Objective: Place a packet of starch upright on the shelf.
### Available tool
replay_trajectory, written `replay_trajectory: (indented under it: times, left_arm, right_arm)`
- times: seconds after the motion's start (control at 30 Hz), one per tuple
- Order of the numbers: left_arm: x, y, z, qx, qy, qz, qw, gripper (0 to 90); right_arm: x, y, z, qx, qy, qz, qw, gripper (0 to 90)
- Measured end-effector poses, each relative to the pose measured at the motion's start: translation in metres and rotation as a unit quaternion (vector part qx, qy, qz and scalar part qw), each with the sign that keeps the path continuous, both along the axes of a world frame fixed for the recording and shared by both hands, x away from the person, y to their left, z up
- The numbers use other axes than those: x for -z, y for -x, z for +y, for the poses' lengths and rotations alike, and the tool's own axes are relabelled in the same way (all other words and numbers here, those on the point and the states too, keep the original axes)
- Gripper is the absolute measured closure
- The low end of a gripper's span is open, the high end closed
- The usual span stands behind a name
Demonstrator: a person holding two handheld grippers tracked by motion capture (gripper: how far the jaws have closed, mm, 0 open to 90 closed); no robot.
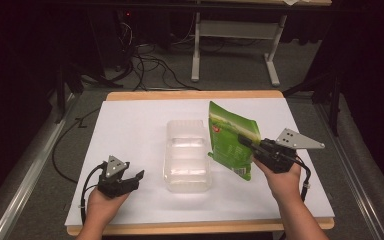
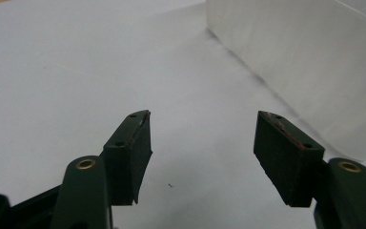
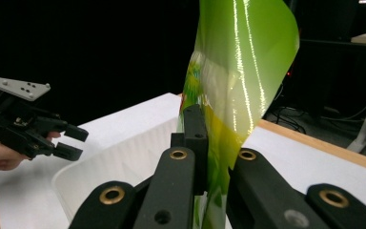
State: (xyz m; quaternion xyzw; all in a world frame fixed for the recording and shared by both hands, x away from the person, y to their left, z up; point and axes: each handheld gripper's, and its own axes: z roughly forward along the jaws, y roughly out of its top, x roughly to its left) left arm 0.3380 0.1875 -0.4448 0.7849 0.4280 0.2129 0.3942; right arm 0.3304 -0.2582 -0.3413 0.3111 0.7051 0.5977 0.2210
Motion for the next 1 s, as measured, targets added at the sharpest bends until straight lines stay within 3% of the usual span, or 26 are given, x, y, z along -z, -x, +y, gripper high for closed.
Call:
replay_trajectory:
  times: [0.4, 0.63, 1.0]
  left_arm:
    - [0.000, 0.000, 0.000, 0.000, 0.002, -0.001, 1.0000, 38.2]
    - [0.000, 0.000, 0.001, -0.002, 0.006, -0.003, 1.0000, 38.2]
    - [-0.001, 0.000, 0.003, -0.002, 0.003, -0.002, 1.0000, 38.2]
  right_arm:
    - [-0.016, -0.006, 0.029, -0.043, -0.013, -0.015, 0.9989, 90.0]
    - [-0.025, -0.011, 0.063, -0.079, -0.022, -0.023, 0.9963, 90.0]
    - [-0.017, -0.023, 0.101, -0.125, -0.010, -0.016, 0.9920, 90.0]
